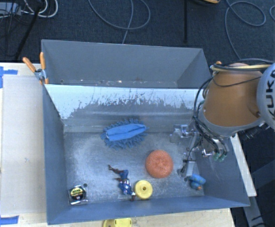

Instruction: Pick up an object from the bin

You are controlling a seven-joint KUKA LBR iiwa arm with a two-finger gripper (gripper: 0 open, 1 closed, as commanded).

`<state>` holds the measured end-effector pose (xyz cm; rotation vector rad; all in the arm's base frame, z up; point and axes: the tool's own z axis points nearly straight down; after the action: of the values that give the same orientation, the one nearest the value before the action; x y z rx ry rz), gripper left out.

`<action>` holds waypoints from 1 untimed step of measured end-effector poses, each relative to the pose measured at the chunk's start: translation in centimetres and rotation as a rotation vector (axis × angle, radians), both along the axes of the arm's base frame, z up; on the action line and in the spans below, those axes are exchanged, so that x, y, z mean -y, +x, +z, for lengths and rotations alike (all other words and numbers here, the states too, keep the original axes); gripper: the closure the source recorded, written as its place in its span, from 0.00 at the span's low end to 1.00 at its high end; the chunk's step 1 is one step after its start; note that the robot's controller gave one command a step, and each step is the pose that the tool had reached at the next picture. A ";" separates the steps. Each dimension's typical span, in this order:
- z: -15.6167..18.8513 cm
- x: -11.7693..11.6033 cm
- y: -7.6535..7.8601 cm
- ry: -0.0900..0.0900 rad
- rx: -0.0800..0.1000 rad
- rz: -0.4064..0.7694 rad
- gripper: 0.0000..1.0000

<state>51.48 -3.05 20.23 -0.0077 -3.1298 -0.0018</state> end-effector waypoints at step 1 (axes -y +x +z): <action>0.2 0.0 0.0 0.000 0.003 0.000 0.00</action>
Offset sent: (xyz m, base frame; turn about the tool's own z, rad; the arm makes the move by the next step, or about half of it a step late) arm 0.0605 -0.0263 -0.0096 -0.4325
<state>51.51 -3.04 20.43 -0.0072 -3.1331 -0.0015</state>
